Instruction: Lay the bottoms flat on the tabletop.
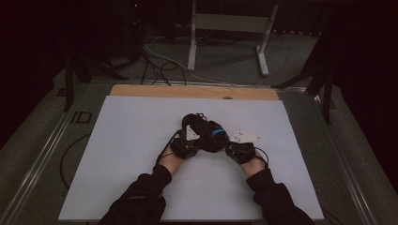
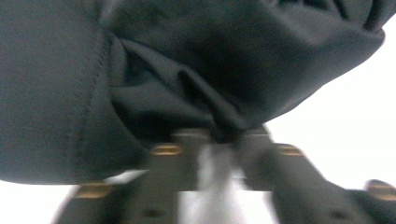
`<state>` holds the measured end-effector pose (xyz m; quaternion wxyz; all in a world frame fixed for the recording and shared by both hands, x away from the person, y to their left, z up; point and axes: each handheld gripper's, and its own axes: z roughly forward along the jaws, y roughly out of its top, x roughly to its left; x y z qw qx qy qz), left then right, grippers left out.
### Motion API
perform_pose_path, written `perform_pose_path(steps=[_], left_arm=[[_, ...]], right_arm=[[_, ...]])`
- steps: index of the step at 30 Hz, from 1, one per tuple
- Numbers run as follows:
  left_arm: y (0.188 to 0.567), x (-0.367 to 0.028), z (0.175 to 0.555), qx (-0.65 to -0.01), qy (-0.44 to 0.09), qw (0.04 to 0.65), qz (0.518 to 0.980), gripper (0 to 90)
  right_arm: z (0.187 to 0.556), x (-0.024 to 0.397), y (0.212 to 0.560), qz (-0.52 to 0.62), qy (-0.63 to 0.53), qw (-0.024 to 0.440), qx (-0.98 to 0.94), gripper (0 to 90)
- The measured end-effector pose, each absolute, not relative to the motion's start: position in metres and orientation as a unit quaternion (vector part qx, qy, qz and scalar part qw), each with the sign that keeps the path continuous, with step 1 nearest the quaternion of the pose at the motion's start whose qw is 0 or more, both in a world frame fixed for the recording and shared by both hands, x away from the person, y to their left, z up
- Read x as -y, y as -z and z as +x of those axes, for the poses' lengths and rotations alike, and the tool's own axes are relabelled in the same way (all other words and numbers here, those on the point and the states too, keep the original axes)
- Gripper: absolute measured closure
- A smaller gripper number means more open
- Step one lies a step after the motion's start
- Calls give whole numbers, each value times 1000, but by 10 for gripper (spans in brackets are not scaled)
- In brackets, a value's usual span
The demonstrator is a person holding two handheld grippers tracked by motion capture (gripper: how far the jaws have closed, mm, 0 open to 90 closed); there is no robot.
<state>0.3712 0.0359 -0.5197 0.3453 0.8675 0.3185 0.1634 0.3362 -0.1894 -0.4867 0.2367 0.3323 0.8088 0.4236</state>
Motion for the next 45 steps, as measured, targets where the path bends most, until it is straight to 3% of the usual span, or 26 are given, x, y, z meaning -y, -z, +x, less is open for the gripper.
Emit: perform_pose_path(steps=[3, 25, 36, 45], left_arm=[[515, -38, 370, -324, -156, 354, 863, 868], [450, -110, 355, -330, -191, 361, 851, 872], [384, -124, 357, -303, -210, 388, 845, 869], [422, -108, 377, -314, -152, 370, 861, 847]], right_arm=[[335, 190, 485, 333, -420, 240, -809, 842], [327, 226, 471, 340, -425, 255, -799, 842], [311, 226, 436, 302, -459, 264, -793, 843], [312, 227, 454, 321, -446, 240, -800, 842]])
